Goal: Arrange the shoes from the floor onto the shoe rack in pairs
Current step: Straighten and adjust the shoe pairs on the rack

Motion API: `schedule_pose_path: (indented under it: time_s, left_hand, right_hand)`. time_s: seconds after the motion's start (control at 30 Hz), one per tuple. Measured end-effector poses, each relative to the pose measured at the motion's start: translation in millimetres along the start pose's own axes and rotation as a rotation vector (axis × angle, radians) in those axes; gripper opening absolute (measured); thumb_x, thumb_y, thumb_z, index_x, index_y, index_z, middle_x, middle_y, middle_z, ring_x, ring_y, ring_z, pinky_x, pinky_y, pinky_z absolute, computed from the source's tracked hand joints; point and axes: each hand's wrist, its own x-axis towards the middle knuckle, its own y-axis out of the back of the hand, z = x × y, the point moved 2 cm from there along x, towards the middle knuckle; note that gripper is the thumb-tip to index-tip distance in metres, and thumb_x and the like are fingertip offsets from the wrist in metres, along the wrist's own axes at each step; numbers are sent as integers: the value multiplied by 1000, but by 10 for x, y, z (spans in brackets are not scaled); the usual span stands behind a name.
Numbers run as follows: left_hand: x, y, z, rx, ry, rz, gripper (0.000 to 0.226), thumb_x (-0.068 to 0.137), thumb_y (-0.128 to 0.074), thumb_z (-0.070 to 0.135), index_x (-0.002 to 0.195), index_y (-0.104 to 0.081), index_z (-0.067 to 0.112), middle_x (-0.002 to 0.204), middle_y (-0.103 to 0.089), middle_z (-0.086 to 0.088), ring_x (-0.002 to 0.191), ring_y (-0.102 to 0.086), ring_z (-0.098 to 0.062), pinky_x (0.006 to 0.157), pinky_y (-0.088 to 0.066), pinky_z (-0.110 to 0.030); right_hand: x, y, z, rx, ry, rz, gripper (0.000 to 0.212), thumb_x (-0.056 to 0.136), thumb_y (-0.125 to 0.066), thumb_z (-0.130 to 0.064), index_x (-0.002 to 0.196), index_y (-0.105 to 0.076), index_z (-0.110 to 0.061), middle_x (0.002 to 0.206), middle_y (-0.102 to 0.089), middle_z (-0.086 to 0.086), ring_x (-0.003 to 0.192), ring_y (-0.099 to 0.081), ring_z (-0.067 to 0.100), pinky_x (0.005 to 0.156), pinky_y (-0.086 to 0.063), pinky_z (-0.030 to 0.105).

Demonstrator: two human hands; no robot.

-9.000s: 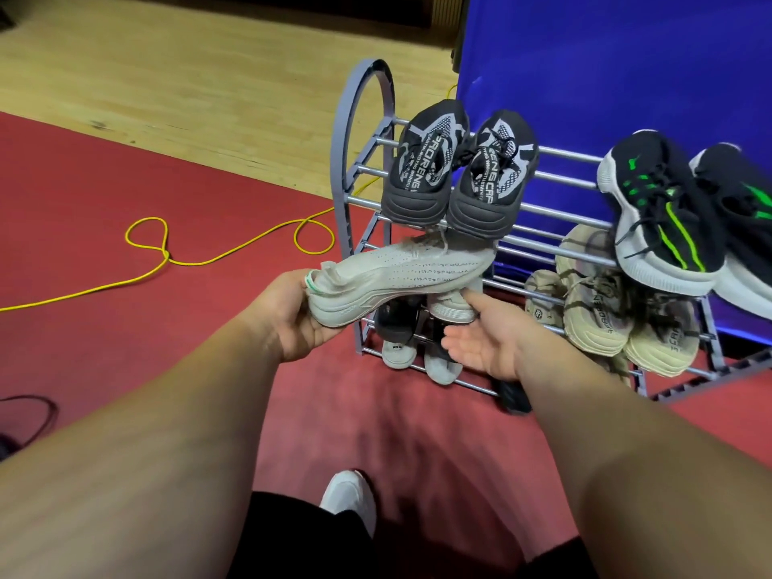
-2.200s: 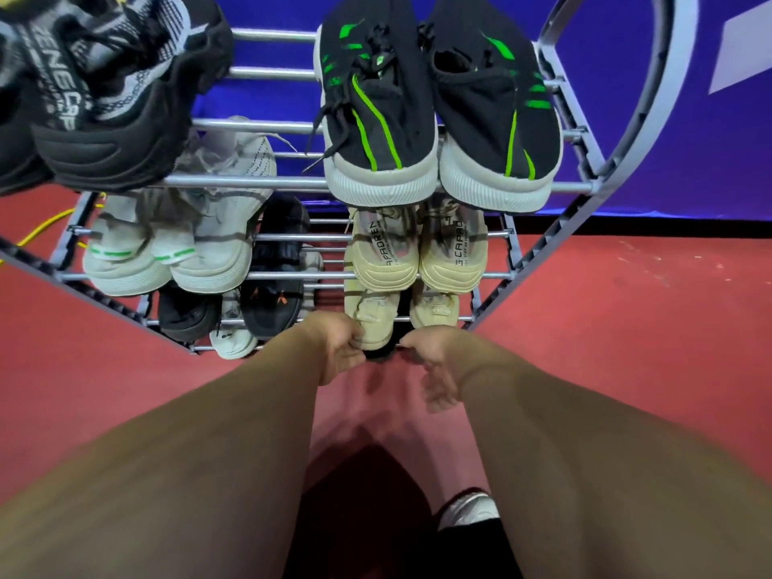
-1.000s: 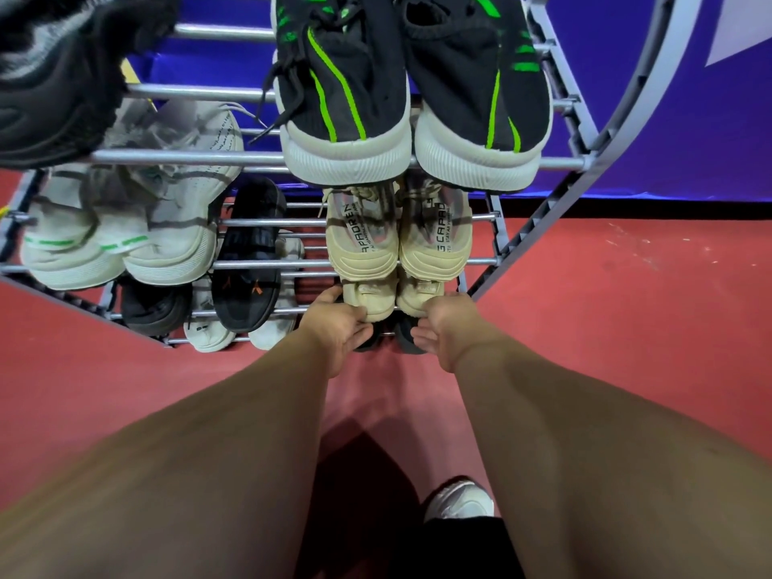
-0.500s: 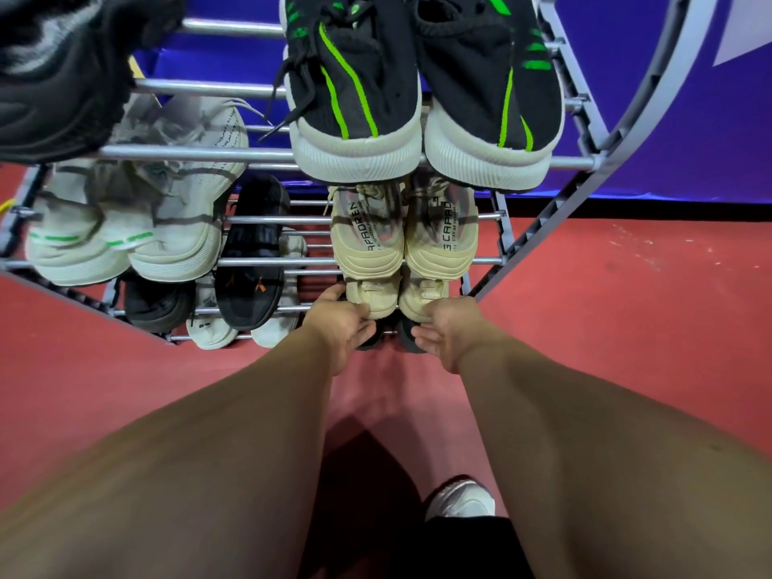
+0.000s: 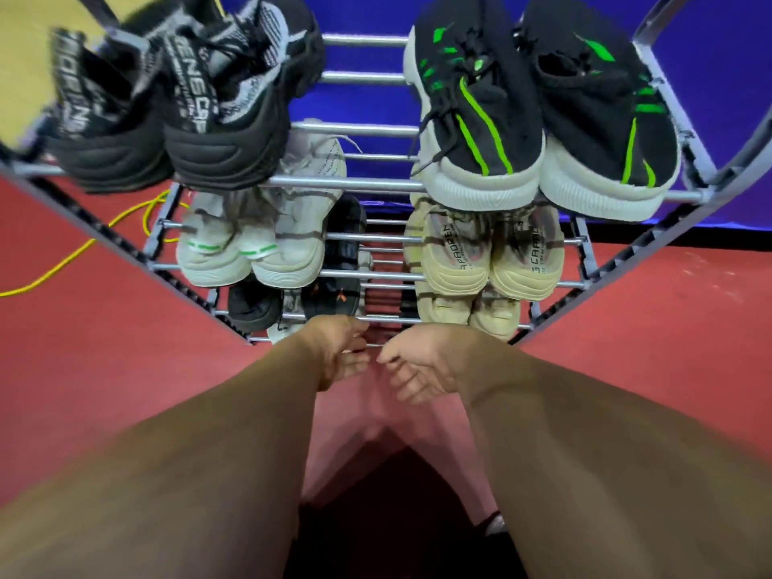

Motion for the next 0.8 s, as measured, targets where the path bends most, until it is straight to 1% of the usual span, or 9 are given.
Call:
schedule_pose_path:
  time_s: [0.07, 0.13, 0.17, 0.27, 0.37, 0.47, 0.63, 0.73, 0.8]
  left_hand:
    - [-21, 255, -1, -9, 8, 33, 13, 98, -57, 21, 92, -66, 13, 90, -65, -3, 89, -64, -26, 91, -57, -41]
    - [-45, 480, 7, -47, 0, 78, 12, 97, -58, 18, 88, -64, 13, 85, -61, -5, 75, -62, -24, 69, -61, -37]
    - [-46, 589, 1, -60, -6, 97, 13, 97, -57, 16, 87, -63, 12, 82, -60, -6, 70, -61, -23, 61, -58, -34]
    - [-48, 845, -10, -126, -4, 147, 20, 98, -56, 22, 80, -60, 13, 76, -61, -7, 60, -58, -21, 67, -51, -33]
    - [-41, 1041, 23, -308, 0, 218, 24, 98, -60, 33, 86, -59, 13, 76, -59, -9, 46, -62, -22, 71, -54, -34]
    - [-1, 1161, 69, -475, -35, 235, 23, 98, -62, 35, 100, -63, 13, 67, -63, -5, 43, -63, -19, 66, -58, -31]
    - [199, 1263, 14, -567, -3, 274, 29, 97, -63, 35, 119, -64, 16, 86, -65, -4, 72, -64, -22, 66, -60, -37]
    - [243, 1244, 0, -460, 15, 256, 18, 102, -57, 21, 115, -66, 13, 81, -71, -1, 61, -64, -18, 59, -58, -30]
    - [239, 1238, 2, -358, -5, 281, 26, 103, -49, 12, 125, -62, 9, 108, -69, -5, 67, -57, -14, 67, -50, -28]
  right_hand:
    - [56, -186, -159, 66, 72, 2, 15, 93, -52, -38, 97, -58, -25, 85, -73, -5, 75, -70, 18, 77, -52, 27]
    - [129, -309, -295, 125, 128, 36, 46, 97, -52, -40, 136, -55, -16, 138, -65, 5, 102, -74, 26, 106, -50, 37]
    - [168, -376, -361, 163, 148, 23, 45, 98, -52, -42, 135, -55, -16, 142, -62, 5, 94, -76, 23, 101, -54, 38]
    - [260, -505, -487, 266, 170, 38, 44, 99, -53, -51, 121, -60, -13, 140, -63, 15, 127, -62, 33, 72, -55, 39]
    - [365, -567, -588, 377, 213, 55, 47, 100, -58, -49, 132, -51, -15, 100, -75, 14, 112, -66, 36, 99, -51, 48]
    - [354, -625, -666, 456, 224, 48, 47, 103, -58, -39, 136, -53, -6, 136, -61, 20, 129, -58, 35, 109, -48, 48]
    - [422, -637, -670, 512, 252, 63, 31, 105, -57, -30, 125, -64, -8, 125, -70, 17, 118, -66, 29, 106, -51, 46]
    - [427, -618, -672, 550, 244, 61, 22, 105, -57, -25, 114, -66, -9, 114, -74, 14, 109, -70, 26, 104, -52, 44]
    - [419, -619, -675, 571, 240, 59, 19, 106, -56, -23, 108, -68, -7, 104, -75, 12, 98, -72, 24, 102, -53, 41]
